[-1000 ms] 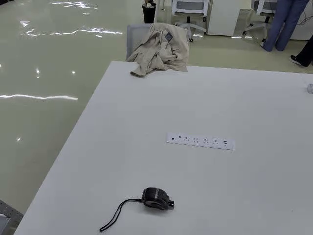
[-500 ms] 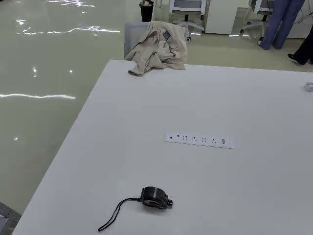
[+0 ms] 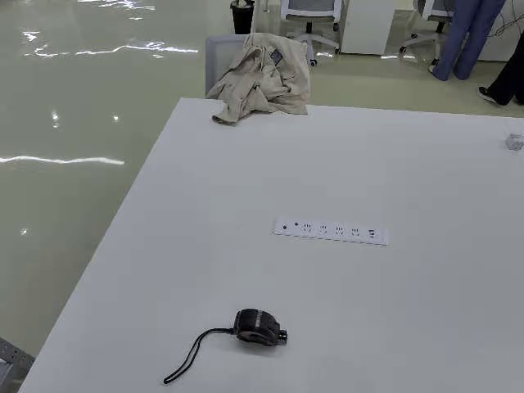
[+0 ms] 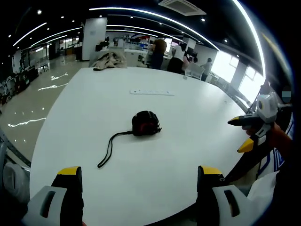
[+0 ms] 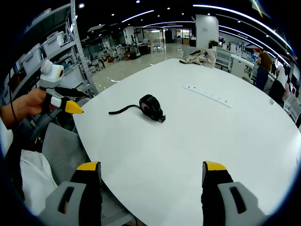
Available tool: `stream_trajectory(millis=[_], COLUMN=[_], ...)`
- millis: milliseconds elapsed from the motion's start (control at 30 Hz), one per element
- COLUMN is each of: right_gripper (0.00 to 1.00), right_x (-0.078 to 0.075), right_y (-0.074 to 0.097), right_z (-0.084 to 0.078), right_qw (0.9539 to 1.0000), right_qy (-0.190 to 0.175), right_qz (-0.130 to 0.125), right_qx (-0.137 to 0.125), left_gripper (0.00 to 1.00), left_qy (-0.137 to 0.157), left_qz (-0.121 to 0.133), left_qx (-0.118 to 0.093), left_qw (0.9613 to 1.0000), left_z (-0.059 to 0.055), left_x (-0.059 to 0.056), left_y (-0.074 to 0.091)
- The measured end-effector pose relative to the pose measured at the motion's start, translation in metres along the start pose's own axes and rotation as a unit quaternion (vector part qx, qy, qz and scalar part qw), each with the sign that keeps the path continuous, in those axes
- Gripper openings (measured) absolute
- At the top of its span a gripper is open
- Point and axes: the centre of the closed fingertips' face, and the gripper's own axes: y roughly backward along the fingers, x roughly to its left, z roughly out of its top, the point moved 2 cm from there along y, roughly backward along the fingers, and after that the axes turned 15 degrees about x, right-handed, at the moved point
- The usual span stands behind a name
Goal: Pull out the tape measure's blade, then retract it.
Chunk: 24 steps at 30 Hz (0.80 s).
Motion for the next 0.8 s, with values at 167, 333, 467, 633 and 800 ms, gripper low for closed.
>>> stream_trajectory(millis=[167,333,467,633,800], right_gripper=[0.90,0.89,0.88,0.88,0.87], right_x=[-0.002,-0.005,-0.007,-0.007,-0.008], right_y=[-0.005,-0.011,-0.017,-0.024,-0.030], right_z=[0.001,0.003,0.007,0.013,0.018], right_qw=[0.9999,0.9998,0.9997,0.9994,0.9991], right_qy=[0.011,0.020,0.025,0.033,0.040], right_qz=[0.000,-0.001,-0.001,0.001,0.003], right_qx=[0.003,0.007,0.008,0.010,0.009], left_gripper=[0.99,0.99,0.99,0.99,0.98], left_qy=[-0.012,-0.018,-0.023,-0.032,-0.041], left_qz=[-0.005,-0.005,-0.008,-0.011,-0.016], left_qx=[-0.001,0.002,0.003,0.004,0.004], left_qw=[0.9999,0.9998,0.9997,0.9994,0.9990], left_z=[0.004,0.008,0.011,0.016,0.021], left_x=[0.001,0.004,0.005,0.003,0.000], left_y=[-0.005,-0.011,-0.017,-0.022,-0.027])
